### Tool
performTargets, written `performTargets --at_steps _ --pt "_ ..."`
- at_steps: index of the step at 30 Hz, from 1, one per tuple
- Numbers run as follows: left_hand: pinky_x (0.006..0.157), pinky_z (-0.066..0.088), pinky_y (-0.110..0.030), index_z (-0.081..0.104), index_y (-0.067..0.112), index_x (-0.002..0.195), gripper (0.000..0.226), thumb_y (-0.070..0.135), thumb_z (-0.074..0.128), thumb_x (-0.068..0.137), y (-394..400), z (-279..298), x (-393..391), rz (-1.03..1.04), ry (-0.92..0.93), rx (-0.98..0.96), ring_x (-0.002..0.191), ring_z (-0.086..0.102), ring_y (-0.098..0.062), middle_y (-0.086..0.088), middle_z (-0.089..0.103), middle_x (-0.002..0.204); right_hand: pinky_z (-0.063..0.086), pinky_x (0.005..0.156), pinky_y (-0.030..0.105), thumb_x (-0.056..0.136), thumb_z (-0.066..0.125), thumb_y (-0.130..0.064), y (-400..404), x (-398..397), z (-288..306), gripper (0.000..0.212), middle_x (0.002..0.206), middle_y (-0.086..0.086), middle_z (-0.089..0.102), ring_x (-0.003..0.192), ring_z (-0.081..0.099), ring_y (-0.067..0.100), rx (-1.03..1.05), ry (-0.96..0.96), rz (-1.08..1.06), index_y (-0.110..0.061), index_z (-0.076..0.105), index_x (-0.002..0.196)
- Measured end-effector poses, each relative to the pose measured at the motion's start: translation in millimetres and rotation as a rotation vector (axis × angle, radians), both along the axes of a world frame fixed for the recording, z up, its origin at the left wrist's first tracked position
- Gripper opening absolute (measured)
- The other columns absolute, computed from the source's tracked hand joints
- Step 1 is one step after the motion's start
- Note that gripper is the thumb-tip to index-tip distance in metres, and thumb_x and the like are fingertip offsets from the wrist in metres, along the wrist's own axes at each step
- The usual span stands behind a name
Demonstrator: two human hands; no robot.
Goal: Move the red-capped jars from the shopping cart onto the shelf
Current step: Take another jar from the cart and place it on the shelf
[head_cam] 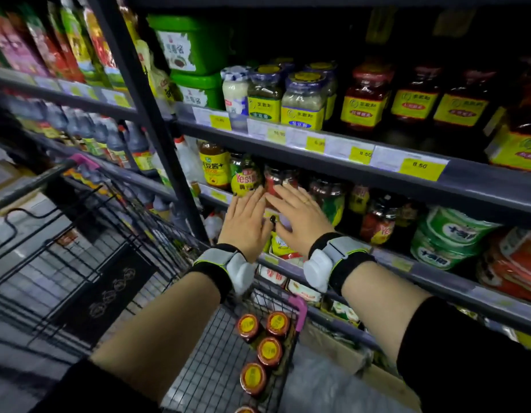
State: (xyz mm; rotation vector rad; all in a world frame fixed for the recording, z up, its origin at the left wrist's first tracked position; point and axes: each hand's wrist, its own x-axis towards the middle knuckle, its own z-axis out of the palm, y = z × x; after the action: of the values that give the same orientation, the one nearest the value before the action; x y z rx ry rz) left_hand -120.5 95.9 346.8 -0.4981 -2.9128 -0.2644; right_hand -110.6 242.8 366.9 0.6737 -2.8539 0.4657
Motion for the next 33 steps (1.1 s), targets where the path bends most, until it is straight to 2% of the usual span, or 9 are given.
performTargets --at_steps 3,9,18,26,33 --pt "0.118 -0.006 -0.033 0.006 0.013 0.149 0.058 0.037 0.026 0.099 -19.3 -27.3 8.7 0.023 -0.111 -0.048 0.147 0.002 -0.017 -0.001 0.001 0.159 -0.008 0.117 0.025 0.097 0.042 -0.022 -18.9 2.2 -27.9 0.056 0.160 0.000 0.011 0.149 0.005 0.017 0.043 -0.110 0.030 -0.021 0.023 0.149" --pt "0.118 -0.006 -0.033 0.003 0.015 0.149 0.059 0.039 0.024 0.099 -49.9 -68.7 21.4 0.062 -0.240 -0.095 0.147 0.000 -0.017 -0.001 -0.001 0.159 -0.004 0.119 0.029 0.098 0.040 -0.025 -51.7 5.3 -76.0 0.056 0.161 -0.002 0.006 0.149 0.001 0.015 0.043 -0.262 0.060 -0.022 0.019 0.150" --pt "0.119 0.002 -0.035 0.007 0.013 0.149 0.058 0.035 0.027 0.099 -86.3 -122.2 42.7 0.136 -0.442 -0.056 0.146 0.007 -0.020 -0.002 0.007 0.159 0.007 0.119 0.032 0.094 0.048 -0.026 -88.2 9.3 -135.9 0.059 0.160 0.001 0.013 0.148 0.012 0.019 0.086 -0.392 0.132 -0.020 0.025 0.148" --pt "0.120 0.007 -0.038 0.008 0.016 0.149 0.060 0.040 0.030 0.098 -110.3 -202.7 76.3 0.220 -0.694 -0.010 0.146 0.011 -0.022 -0.004 0.012 0.158 0.014 0.118 0.032 0.096 0.048 -0.026 -111.8 27.2 -214.0 0.058 0.160 0.000 0.012 0.147 0.014 0.020 0.163 -0.642 0.196 -0.020 0.026 0.148" --pt "0.120 0.009 -0.041 0.006 0.015 0.149 0.062 0.040 0.031 0.098 -111.7 -256.6 78.6 0.259 -0.844 0.006 0.146 0.009 -0.026 -0.007 0.009 0.159 0.024 0.115 0.034 0.093 0.052 -0.026 -121.0 22.0 -270.0 0.061 0.160 -0.002 0.014 0.145 0.023 0.023 0.193 -0.755 0.215 -0.020 0.026 0.148"
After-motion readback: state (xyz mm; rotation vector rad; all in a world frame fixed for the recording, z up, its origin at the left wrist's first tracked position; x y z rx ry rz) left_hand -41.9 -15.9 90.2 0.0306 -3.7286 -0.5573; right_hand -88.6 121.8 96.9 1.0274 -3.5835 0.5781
